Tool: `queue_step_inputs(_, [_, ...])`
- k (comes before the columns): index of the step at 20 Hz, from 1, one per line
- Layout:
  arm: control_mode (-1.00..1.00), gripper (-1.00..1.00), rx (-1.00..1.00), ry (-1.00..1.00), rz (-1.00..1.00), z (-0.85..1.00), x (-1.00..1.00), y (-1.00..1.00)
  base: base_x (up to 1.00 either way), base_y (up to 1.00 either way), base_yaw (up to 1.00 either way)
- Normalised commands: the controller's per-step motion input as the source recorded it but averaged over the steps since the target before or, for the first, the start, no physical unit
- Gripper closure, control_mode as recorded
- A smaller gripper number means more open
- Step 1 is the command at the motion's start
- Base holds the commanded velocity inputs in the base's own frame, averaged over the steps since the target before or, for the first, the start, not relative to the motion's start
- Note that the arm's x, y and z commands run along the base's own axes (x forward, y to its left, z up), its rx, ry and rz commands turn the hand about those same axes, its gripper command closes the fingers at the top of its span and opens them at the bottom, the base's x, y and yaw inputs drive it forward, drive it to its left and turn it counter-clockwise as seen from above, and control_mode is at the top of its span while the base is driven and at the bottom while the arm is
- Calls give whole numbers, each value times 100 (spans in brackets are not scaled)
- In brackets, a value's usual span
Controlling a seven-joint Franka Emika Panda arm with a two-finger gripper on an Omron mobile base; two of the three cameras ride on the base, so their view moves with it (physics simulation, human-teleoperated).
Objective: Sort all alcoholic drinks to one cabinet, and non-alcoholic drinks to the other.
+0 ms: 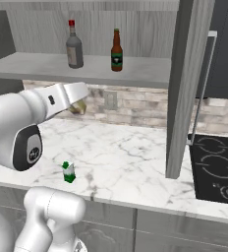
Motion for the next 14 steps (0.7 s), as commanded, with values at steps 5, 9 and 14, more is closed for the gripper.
queue_step_inputs(5, [-100,100,1,0,0,0,-1,8,0,0,0])
queue_step_inputs(9, [-100,100,0,0,0,0,0,1,0,0,0])
queue_step_inputs(14, [-100,100,0,0,0,0,0,0,0,0,0])
